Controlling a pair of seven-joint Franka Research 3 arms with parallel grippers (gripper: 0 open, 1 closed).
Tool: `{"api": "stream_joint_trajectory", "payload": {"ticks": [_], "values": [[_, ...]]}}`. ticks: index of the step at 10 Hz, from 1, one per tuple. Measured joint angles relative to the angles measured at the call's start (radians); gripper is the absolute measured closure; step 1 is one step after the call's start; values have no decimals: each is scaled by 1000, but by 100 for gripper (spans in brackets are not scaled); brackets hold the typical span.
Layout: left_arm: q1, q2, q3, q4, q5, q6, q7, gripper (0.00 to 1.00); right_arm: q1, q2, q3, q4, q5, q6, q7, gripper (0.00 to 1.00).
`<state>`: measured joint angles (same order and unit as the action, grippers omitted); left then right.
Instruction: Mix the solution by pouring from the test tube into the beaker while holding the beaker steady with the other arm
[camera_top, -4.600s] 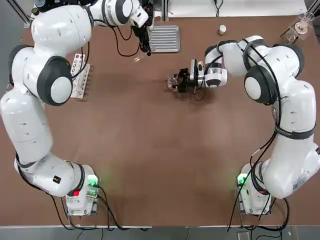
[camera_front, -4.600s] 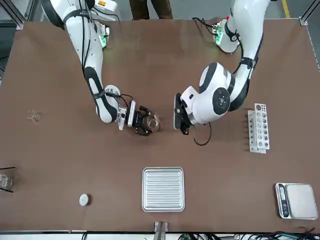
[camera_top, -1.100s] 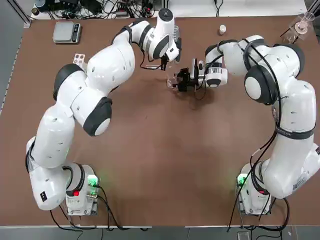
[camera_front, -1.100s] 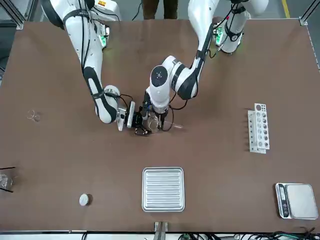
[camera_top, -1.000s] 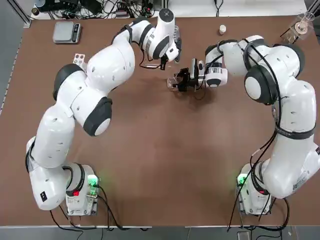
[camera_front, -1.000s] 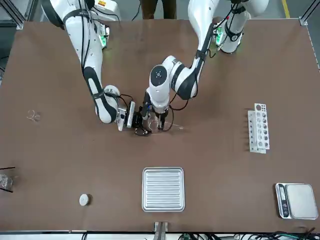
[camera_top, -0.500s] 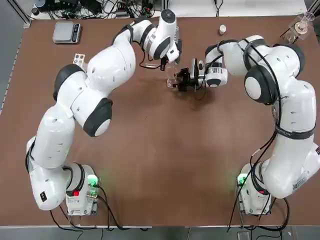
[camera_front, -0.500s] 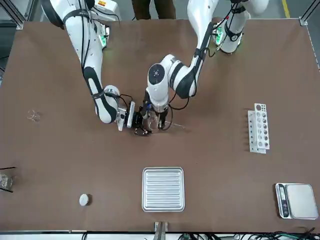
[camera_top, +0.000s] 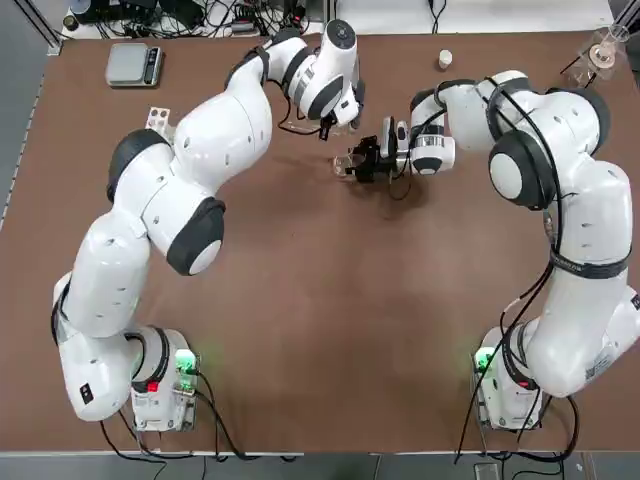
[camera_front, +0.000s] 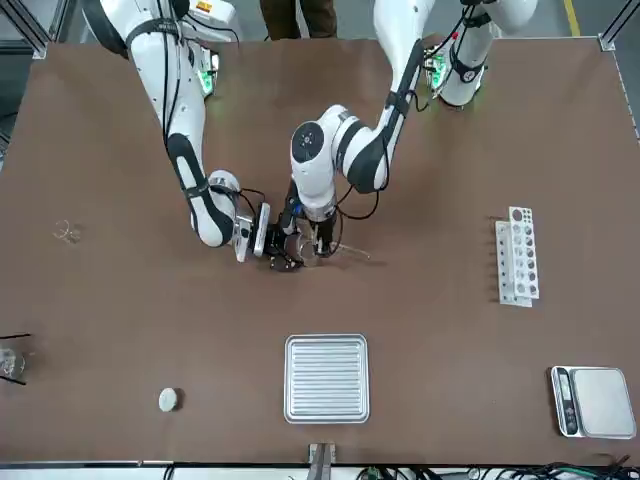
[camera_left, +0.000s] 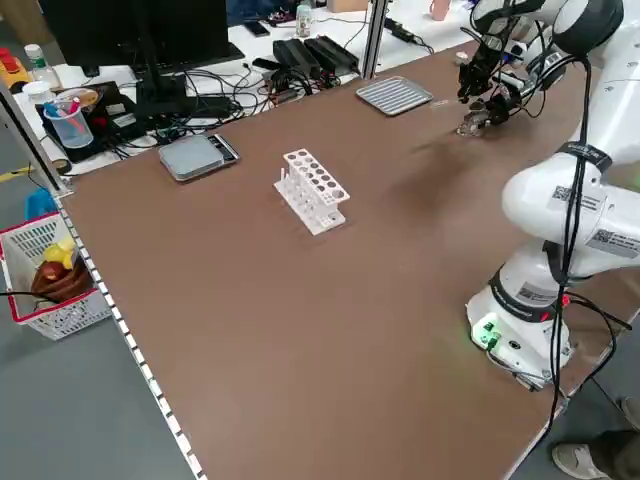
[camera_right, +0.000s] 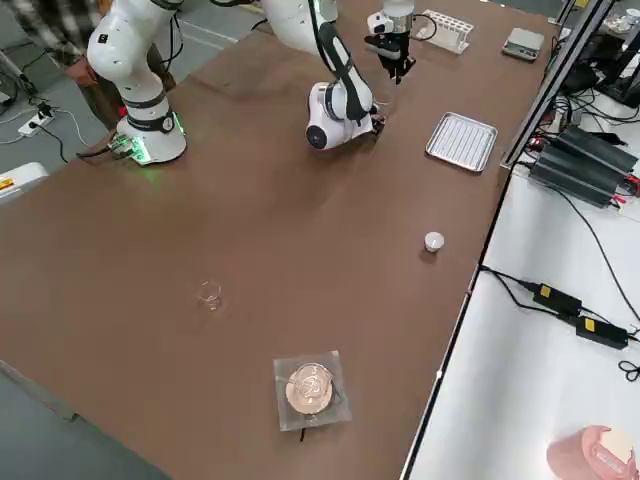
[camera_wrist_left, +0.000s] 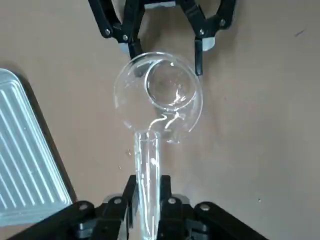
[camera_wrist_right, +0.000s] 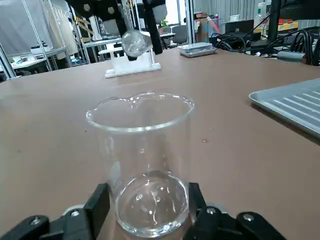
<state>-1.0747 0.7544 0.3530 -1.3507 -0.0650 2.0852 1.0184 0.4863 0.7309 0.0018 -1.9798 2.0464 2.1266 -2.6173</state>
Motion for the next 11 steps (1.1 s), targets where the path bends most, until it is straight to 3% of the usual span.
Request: {"api": "stream_joint_trajectory", "payload": {"ticks": [2, 4, 11], "values": [[0, 3, 0, -1, 25, -3, -5, 79, 0, 0, 0, 0, 0, 1, 1, 37], [-1, 8, 0, -2, 42, -3, -22, 79, 0, 0, 0, 0, 0, 1, 2, 52], [-13, 13, 0, -6, 72, -18, -37, 79, 0, 0, 0, 0, 0, 1, 3, 52]]}}
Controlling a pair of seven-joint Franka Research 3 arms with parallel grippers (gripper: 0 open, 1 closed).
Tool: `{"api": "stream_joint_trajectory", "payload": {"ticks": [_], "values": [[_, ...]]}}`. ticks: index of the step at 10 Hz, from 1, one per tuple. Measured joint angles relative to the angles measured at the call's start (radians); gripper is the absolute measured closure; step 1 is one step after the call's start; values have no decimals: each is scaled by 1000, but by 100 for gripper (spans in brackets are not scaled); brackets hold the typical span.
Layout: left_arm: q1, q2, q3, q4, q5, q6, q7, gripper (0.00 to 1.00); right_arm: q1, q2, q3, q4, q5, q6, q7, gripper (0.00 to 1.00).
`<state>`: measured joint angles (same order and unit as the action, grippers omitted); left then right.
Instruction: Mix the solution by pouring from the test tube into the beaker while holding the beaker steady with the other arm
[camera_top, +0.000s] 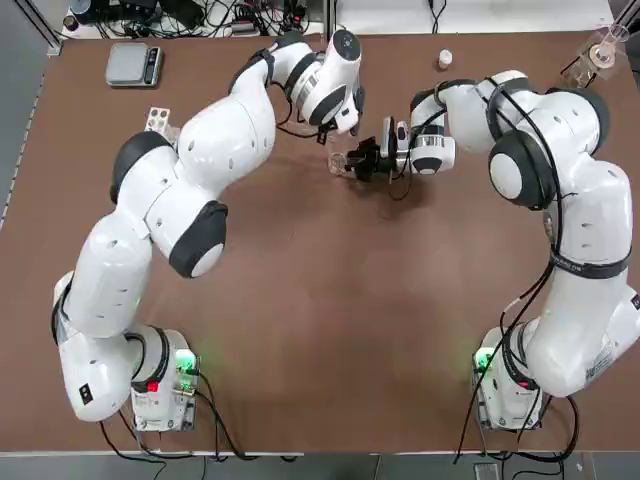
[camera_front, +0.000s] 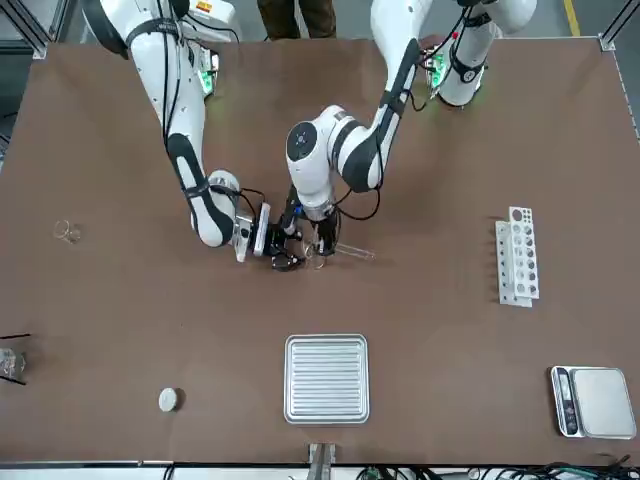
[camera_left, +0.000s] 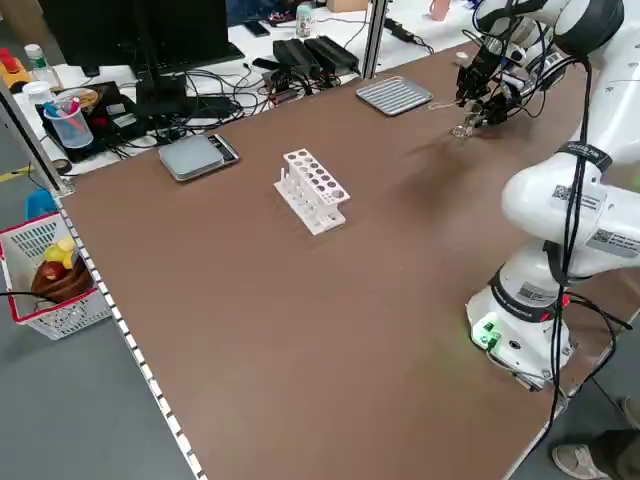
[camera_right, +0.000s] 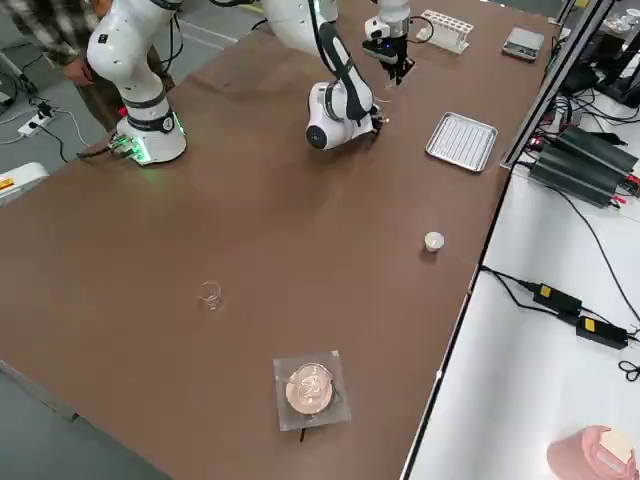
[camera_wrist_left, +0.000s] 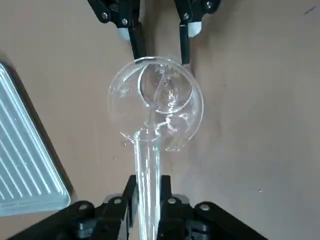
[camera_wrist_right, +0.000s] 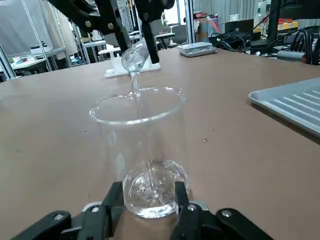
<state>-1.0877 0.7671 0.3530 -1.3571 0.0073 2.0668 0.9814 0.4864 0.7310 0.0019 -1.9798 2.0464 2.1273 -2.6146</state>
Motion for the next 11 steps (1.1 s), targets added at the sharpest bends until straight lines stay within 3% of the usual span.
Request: {"api": "stream_joint_trajectory", "payload": {"ticks": [11], "values": [[-28, 11, 0, -2, 84, -49, -22, 79, 0, 0, 0, 0, 0, 0, 1, 52]]}}
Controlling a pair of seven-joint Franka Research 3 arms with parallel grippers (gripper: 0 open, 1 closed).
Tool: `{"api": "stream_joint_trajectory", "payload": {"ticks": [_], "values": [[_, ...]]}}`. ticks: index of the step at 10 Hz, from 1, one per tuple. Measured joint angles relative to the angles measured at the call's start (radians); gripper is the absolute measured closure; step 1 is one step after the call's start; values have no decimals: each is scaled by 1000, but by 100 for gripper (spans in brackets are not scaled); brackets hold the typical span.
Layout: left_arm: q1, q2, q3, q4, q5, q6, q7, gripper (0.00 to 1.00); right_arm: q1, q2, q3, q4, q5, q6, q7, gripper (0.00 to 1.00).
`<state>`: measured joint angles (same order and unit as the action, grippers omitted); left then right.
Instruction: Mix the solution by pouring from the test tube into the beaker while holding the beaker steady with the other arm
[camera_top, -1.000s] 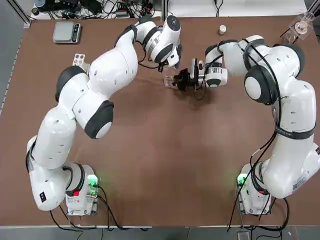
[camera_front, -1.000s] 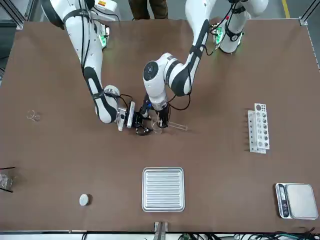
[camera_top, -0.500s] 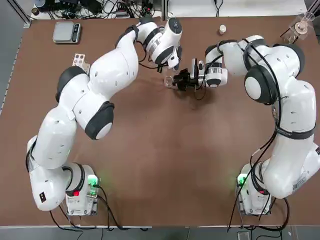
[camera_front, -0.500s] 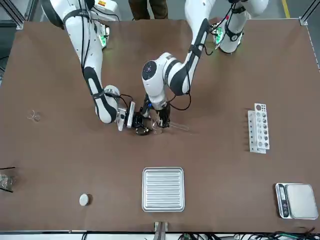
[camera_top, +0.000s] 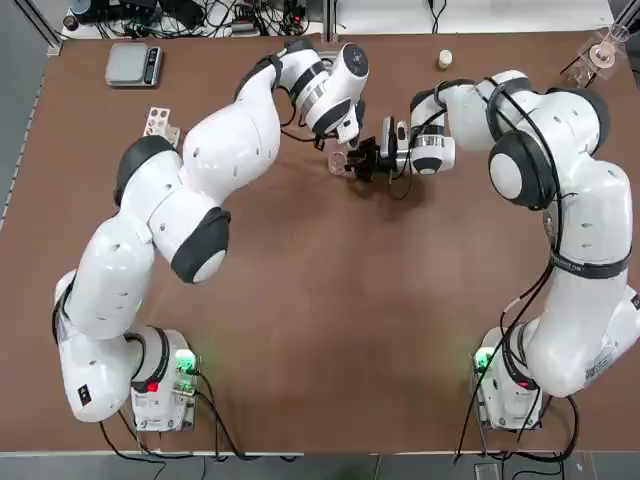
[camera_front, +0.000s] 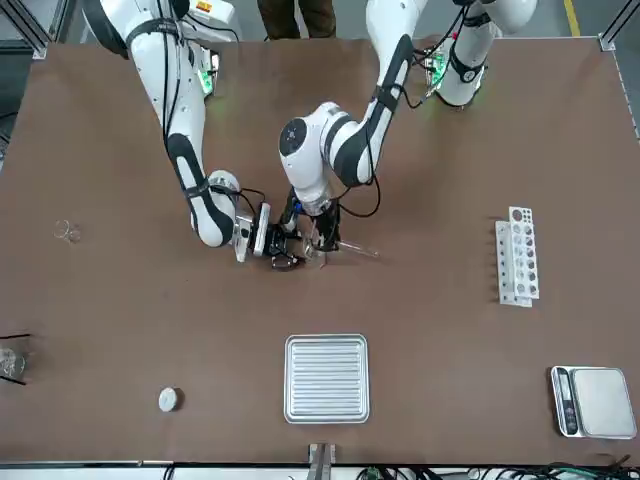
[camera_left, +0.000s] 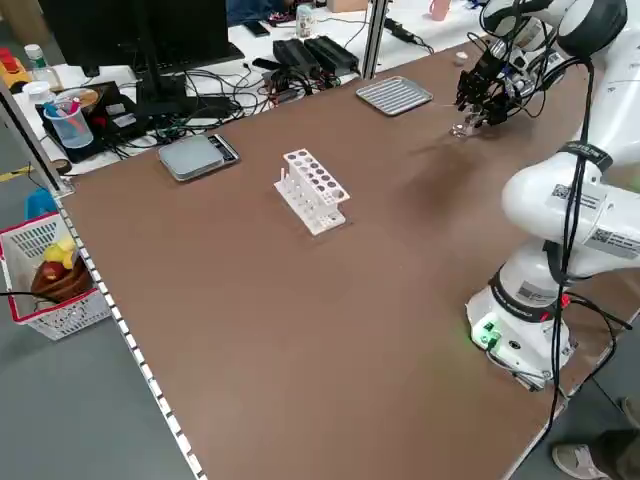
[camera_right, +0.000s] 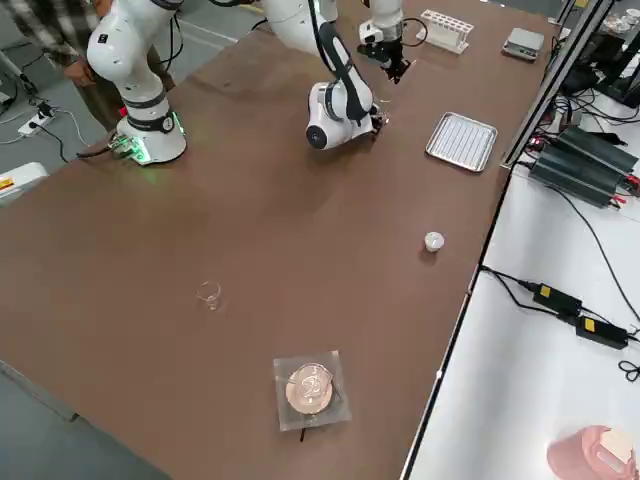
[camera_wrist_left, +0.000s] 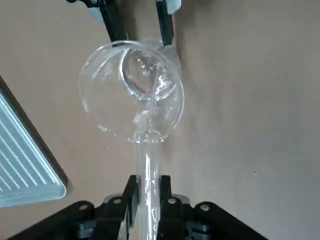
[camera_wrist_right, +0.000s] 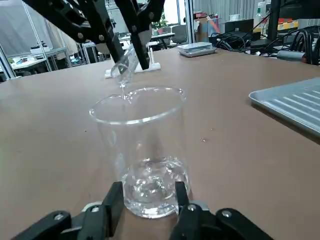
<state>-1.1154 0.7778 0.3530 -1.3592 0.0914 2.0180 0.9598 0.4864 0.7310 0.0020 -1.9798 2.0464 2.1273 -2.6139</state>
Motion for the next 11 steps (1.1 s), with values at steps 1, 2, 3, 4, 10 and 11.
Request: {"api": "stream_joint_trajectory", "payload": {"ticks": [1, 2, 3, 4, 10, 11], "values": [[0, 2, 1, 0, 0, 0, 0, 79, 0, 0, 0, 0, 0, 0, 0, 52], [0, 2, 1, 1, 2, 0, 0, 79, 0, 0, 0, 0, 0, 0, 0, 52], [0, 2, 1, 3, 8, -6, 0, 79, 0, 0, 0, 0, 0, 0, 0, 52], [0, 2, 2, 6, 13, -18, 0, 79, 0, 0, 0, 0, 0, 0, 0, 52], [-1, 3, 3, 53, 47, -58, -13, 79, 0, 0, 0, 0, 0, 0, 0, 52], [-2, 3, 3, 57, 47, -58, -20, 79, 0, 0, 0, 0, 0, 0, 0, 52]]}}
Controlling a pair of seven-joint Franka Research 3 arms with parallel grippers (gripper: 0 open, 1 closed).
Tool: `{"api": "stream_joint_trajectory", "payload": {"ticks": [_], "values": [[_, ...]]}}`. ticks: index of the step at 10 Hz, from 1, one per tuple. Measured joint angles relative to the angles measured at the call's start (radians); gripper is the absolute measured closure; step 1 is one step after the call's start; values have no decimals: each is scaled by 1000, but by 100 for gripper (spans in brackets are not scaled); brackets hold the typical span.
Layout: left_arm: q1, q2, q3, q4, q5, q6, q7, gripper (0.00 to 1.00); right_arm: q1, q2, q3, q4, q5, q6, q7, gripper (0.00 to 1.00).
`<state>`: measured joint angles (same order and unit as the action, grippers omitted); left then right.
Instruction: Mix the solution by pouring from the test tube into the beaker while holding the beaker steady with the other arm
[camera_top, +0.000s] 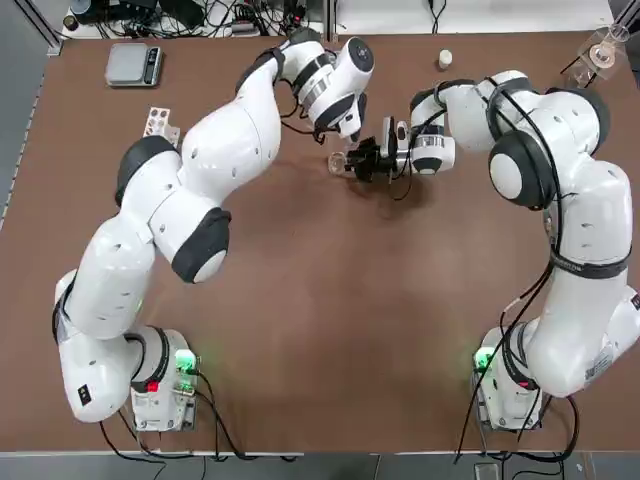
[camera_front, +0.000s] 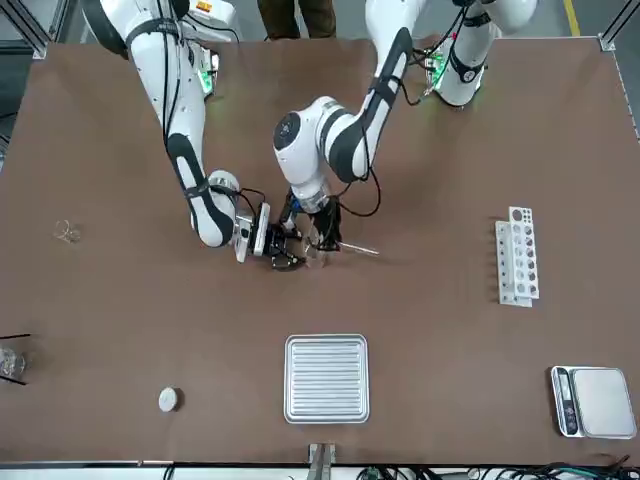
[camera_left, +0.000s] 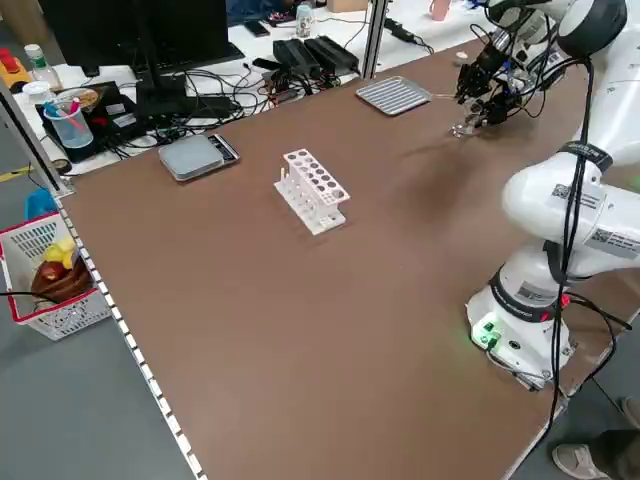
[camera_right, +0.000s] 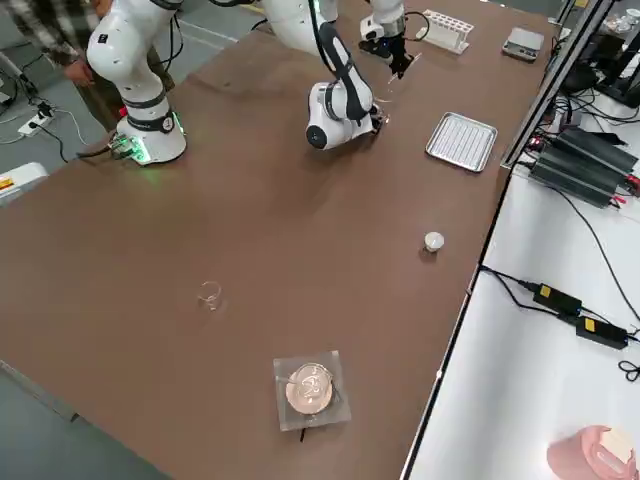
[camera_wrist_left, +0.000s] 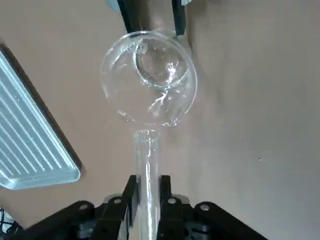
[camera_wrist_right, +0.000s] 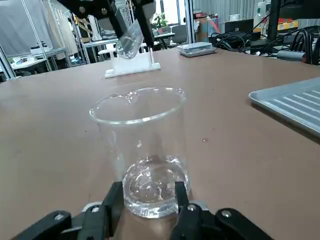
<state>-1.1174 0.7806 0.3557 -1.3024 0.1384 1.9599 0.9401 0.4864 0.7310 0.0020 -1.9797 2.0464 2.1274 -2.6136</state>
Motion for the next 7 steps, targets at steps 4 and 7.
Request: {"api": "stream_joint_trajectory", "payload": {"ticks": [4, 7], "values": [[0, 3, 0, 5, 0, -8, -1, 79, 0, 0, 0, 0, 0, 0, 0, 52], [0, 4, 0, 14, -1, -8, -26, 79, 0, 0, 0, 0, 0, 0, 0, 52]]}}
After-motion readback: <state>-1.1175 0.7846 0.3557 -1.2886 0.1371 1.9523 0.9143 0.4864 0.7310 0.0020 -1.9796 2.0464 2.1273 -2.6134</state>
